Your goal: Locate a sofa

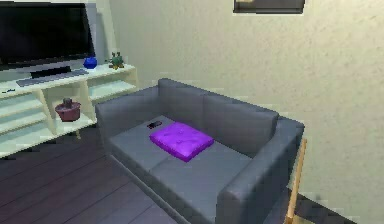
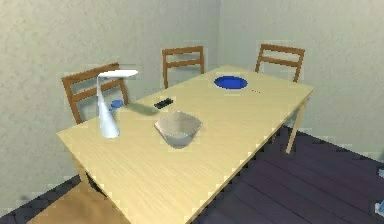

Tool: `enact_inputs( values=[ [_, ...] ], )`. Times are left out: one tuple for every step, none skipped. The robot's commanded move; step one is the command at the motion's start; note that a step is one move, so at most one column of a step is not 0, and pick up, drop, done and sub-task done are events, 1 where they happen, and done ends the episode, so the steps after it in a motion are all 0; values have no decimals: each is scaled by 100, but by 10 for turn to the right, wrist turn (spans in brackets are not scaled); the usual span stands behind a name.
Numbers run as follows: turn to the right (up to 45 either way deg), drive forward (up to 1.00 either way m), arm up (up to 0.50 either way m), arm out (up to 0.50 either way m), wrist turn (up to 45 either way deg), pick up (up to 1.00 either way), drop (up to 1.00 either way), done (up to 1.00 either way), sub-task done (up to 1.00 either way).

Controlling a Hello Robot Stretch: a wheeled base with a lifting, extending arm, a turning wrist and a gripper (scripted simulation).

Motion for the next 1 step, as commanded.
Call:
enact_inputs(
  values=[
    [0,0,0,0,0,0,0,100,0]
  ],
)
